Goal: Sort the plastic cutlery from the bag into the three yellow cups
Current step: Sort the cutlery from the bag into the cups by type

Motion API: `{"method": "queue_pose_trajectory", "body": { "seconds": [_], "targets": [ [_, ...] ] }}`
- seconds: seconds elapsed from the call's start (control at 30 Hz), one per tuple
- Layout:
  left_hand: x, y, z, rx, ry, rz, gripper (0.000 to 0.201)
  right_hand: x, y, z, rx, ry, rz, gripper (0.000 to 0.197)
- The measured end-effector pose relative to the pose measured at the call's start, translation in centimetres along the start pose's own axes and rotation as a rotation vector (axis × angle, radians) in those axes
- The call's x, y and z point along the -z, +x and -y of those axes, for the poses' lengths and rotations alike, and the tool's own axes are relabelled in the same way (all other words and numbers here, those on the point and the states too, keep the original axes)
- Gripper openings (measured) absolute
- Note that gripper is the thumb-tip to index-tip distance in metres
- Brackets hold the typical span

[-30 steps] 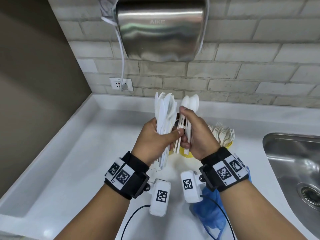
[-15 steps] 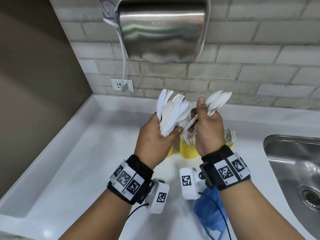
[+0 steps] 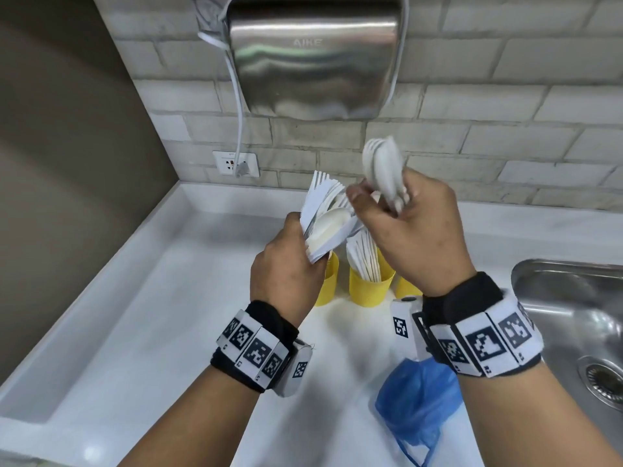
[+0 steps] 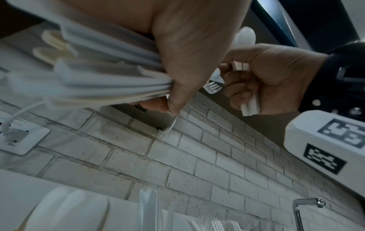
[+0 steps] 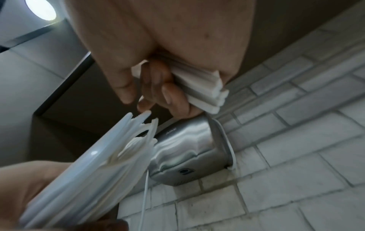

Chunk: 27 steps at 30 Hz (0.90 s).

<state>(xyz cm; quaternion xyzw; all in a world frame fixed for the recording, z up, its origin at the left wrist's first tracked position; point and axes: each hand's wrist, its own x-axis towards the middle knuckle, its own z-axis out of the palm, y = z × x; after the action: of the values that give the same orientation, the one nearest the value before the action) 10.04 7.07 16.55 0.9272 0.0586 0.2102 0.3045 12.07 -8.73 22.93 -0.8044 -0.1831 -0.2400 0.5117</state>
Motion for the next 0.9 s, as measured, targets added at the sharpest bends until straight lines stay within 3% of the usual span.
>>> {"method": "queue_pose_trajectory", "body": {
  "seconds": [0.1,0.2,0.37,0.47,0.5,0.6,0.9],
  "targets": [
    [0.1,0.0,-0.1,-0.02,0.013,0.003,0.031,0.0,0.0,0.2,0.053,-0.255,0.132,0.032],
    [0.0,0.0,0.0,-0.028,0.018,-0.002,0.033,-0.1,0.2,0.1,0.115,-0.376,0.189,0.017],
    [0.2,-0.2,0.4,-0.008,-0.027,0.019,0.031,-0.1,0.1,0.4,0.225,-0.442,0.077,0.016],
    [0.4,-0.6,0.4,0.012,-0.042,0.042,0.034,0.4,0.5,0.2,0.171,-0.379,-0.04,0.012],
    [0.4,-0.6,0.4,0.015,-0.045,0.046,0.035,0.4,0.6,0.0,0.132,-0.344,-0.037,0.005],
    [0.3,-0.7,0.2,0.009,-0.047,0.042,0.034,0.0,0.8,-0.5,-0.008,-0.216,0.022,0.017],
    [0.1,-0.2,2.7,0.148,-0.253,0.098,0.023,1.5,1.7,-2.9,-0.238,0.094,-0.464,0.016]
  ]
}}
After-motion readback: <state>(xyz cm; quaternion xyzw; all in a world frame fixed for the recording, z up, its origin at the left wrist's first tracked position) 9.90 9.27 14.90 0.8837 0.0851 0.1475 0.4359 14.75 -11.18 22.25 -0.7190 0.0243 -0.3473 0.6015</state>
